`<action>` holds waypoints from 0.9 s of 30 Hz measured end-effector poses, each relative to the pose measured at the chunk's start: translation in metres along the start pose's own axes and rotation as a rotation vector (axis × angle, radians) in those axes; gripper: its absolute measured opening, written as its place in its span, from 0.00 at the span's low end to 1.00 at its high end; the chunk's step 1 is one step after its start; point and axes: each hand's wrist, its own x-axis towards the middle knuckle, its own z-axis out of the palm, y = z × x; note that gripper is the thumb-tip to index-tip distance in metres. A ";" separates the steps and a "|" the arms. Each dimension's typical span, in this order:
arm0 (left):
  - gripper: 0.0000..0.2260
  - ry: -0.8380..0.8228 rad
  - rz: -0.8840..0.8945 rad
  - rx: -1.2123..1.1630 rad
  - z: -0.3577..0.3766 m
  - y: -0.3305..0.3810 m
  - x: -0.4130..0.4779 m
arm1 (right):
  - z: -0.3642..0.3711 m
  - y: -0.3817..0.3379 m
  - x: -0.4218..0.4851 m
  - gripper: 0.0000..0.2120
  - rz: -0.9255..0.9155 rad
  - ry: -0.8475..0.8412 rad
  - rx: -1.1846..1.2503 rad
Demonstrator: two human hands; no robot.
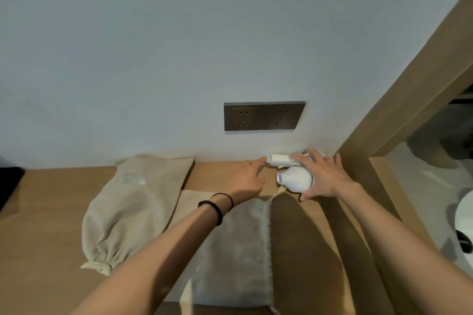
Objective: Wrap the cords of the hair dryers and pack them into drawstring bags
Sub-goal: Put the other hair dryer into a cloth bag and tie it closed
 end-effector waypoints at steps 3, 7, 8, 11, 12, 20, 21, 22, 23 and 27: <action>0.26 -0.031 -0.020 -0.056 0.007 0.000 0.009 | 0.004 0.002 0.004 0.56 -0.057 -0.029 -0.008; 0.25 -0.049 -0.022 -0.032 0.015 -0.004 0.012 | 0.009 0.003 0.003 0.52 -0.037 0.021 0.047; 0.25 -0.048 -0.025 -0.023 0.017 -0.006 0.012 | 0.011 0.001 0.002 0.50 -0.019 0.038 0.064; 0.25 -0.063 -0.039 -0.024 0.021 -0.010 0.006 | 0.016 -0.005 -0.007 0.49 0.029 0.066 0.119; 0.25 -0.066 -0.043 -0.034 0.022 -0.012 0.003 | 0.019 -0.008 -0.012 0.49 0.044 0.070 0.135; 0.23 -0.058 -0.007 0.038 0.041 -0.028 -0.047 | 0.043 -0.038 -0.062 0.49 0.205 0.149 0.254; 0.23 -0.068 -0.011 0.056 0.045 -0.030 -0.054 | 0.048 -0.041 -0.068 0.50 0.222 0.160 0.274; 0.23 -0.077 -0.018 0.072 0.049 -0.031 -0.061 | 0.053 -0.044 -0.074 0.50 0.244 0.171 0.307; 0.23 -0.087 -0.029 0.084 0.053 -0.032 -0.067 | 0.057 -0.047 -0.078 0.50 0.269 0.176 0.349; 0.24 -0.128 -0.104 0.088 0.068 -0.029 -0.092 | 0.066 -0.058 -0.095 0.53 0.347 0.154 0.445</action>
